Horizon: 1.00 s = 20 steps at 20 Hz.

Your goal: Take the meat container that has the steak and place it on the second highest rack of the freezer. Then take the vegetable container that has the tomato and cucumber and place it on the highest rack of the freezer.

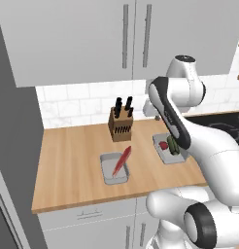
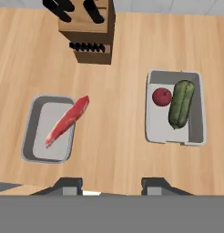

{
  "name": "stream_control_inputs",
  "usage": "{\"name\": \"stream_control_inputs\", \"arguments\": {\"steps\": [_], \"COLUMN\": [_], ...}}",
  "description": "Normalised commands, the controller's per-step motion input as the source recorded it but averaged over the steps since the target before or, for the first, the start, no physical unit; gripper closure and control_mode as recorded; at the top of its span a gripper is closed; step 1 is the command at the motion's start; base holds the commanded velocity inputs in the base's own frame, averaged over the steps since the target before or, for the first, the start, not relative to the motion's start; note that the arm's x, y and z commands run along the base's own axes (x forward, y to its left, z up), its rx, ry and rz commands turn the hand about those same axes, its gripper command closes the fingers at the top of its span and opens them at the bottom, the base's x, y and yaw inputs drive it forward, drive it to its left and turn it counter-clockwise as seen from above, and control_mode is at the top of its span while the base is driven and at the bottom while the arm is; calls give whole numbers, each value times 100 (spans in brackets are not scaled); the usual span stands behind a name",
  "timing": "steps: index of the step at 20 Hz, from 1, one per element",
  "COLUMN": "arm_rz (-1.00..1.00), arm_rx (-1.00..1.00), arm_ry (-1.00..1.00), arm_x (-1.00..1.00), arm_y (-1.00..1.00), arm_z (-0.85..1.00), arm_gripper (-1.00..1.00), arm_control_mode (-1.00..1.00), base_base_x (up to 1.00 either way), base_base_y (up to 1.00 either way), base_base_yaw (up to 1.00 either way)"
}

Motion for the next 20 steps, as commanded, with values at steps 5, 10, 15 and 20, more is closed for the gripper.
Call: {"name": "stream_control_inputs", "arguments": {"steps": [5,10,15,20], "arm_rz": [0,-10,-32,-73], "arm_rx": [0,0,1,0], "arm_ry": [1,12,5,4], "arm_x": [-34,-46,-4,0], "arm_y": [1,53,69,56], "arm_z": [-5,-26,-49,-42], "arm_gripper": [-100,-100,-100,-100], "arm_control_mode": [-100,-100,-100,-100], "base_base_x": [0,0,0,0], "base_base_y": [0,0,0,0], "base_base_yaw": [0,0,0,0]}}
